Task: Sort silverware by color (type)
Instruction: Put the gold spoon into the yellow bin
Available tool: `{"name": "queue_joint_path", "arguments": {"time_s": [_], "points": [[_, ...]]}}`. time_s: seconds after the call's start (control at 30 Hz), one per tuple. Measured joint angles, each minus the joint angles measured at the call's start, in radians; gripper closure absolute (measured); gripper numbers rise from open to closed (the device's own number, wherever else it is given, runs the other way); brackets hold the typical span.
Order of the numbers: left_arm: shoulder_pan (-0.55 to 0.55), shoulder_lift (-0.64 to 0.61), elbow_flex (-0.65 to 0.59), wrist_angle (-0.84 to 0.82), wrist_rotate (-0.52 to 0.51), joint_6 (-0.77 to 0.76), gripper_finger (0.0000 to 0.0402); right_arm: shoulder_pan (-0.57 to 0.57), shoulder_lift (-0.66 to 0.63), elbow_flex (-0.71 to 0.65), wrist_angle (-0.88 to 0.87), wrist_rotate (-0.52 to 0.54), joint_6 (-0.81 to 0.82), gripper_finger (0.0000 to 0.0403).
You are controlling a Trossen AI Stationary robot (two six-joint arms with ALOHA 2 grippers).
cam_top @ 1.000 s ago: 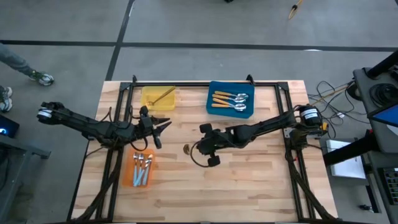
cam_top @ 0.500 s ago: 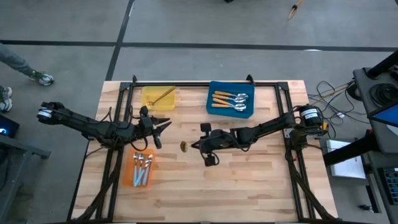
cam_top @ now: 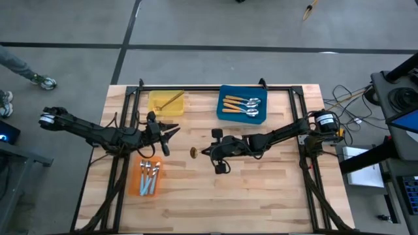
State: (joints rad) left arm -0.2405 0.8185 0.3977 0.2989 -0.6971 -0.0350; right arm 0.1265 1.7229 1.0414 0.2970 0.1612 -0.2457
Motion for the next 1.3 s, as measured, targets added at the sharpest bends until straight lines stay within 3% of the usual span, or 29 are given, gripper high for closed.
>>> {"name": "queue_joint_path", "arguments": {"time_s": [0.2,0.37,0.67,0.8,1.1,1.3], "points": [[0.0,0.009,0.0,0.0,0.0,-0.012,0.0349,0.005,0.0,-0.001,0.0,0.006,0.001,0.039],[0.0,0.038,0.0,0.0,0.0,-0.028,0.0349,0.021,0.0,-0.001,0.0,0.079,0.0,0.039],[0.0,0.096,0.0,0.0,0.001,-0.105,0.0349,0.083,-0.027,-0.001,-0.056,0.444,-0.027,0.039],[0.0,0.132,0.0,0.01,0.002,-0.156,0.0349,0.092,-0.045,-0.001,-0.095,0.54,0.001,0.039],[0.0,0.277,0.0,0.262,0.017,-0.14,0.0344,0.092,-0.047,-0.001,-0.105,0.573,0.014,0.039],[0.0,0.379,0.0,0.418,0.034,-0.135,0.0306,0.092,-0.047,-0.001,-0.108,0.574,0.01,0.039]]}}
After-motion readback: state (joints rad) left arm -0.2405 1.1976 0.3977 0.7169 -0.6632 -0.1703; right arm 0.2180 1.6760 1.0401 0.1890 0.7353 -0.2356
